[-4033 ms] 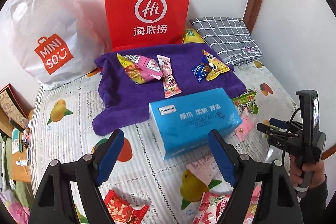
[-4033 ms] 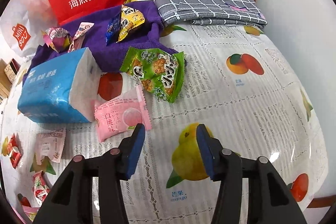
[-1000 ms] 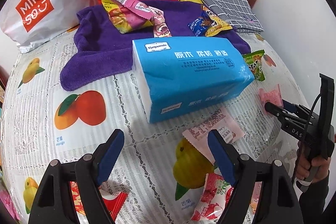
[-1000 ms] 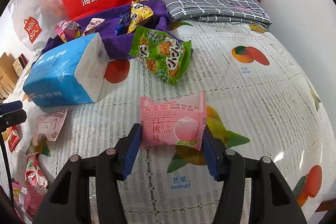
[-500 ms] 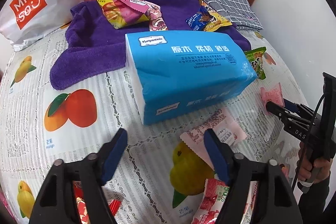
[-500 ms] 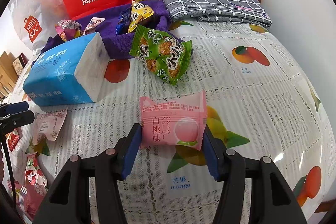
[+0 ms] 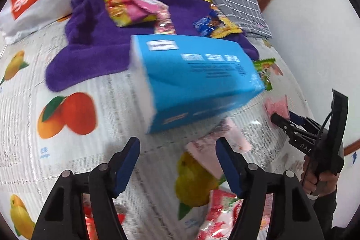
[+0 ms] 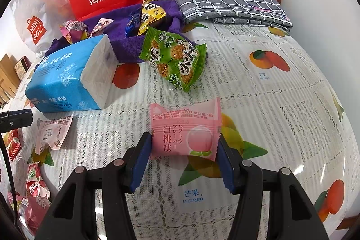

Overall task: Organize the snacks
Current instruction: 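Lower the right tool over the pink peach candy on the sheet, then close the right tool on the pink peach candy and lift it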

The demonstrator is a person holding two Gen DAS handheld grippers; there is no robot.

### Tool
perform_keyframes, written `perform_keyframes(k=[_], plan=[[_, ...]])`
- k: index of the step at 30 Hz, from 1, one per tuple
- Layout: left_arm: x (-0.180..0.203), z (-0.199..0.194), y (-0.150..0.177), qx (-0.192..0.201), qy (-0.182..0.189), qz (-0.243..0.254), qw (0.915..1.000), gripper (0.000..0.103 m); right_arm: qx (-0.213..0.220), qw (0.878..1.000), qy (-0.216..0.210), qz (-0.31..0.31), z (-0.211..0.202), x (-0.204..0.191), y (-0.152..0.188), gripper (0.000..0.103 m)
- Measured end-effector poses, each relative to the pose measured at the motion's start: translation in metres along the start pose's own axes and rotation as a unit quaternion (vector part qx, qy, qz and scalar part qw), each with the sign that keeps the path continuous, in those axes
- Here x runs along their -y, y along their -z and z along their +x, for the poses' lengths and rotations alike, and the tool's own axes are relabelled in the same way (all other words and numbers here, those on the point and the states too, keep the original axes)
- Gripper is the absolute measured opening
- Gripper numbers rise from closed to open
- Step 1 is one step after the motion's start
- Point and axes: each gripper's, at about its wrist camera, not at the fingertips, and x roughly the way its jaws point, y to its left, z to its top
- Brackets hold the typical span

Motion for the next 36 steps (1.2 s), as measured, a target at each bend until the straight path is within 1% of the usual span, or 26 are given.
perform_keyframes(k=[6,10,13,16,19,23,26,28,30,36], plan=[[0.037,0.021,-0.005,-0.016,-0.018,0.069,0.9973,0.073,-0.001,1.0,-0.005,-0.009,0.0,0.001,0.0,0.056],[0.046,0.031,-0.008,-0.026,-0.012,0.083,0.9961,0.074,-0.004,1.0,-0.004,-0.018,-0.001,0.002,-0.002,0.056],[0.05,0.034,-0.007,-0.02,-0.023,0.096,0.9949,0.074,-0.002,1.0,-0.006,-0.017,-0.003,0.003,-0.002,0.056],[0.052,0.035,-0.006,-0.015,-0.03,0.104,0.994,0.072,-0.002,1.0,-0.007,-0.015,-0.004,0.005,-0.001,0.055],[0.054,0.034,-0.004,-0.015,-0.032,0.113,0.993,0.065,-0.006,1.0,-0.007,-0.011,-0.004,0.008,-0.001,0.055],[0.05,0.029,-0.004,-0.016,-0.023,0.103,0.9943,0.062,-0.005,1.0,0.0,-0.009,-0.008,0.012,-0.002,0.055],[0.046,0.026,-0.001,-0.015,-0.025,0.094,0.9952,0.061,-0.004,1.0,0.001,-0.004,-0.01,0.015,-0.001,0.055],[0.044,0.023,0.002,-0.011,-0.029,0.093,0.9952,0.059,-0.002,1.0,0.001,-0.001,-0.013,0.018,-0.001,0.055],[0.042,0.018,0.003,-0.004,-0.037,0.087,0.9955,0.059,0.0,1.0,0.002,0.002,-0.015,0.019,-0.001,0.055],[0.04,-0.001,0.005,0.016,-0.038,0.071,0.9966,0.059,0.009,1.0,0.002,0.007,-0.026,0.017,-0.002,0.054]])
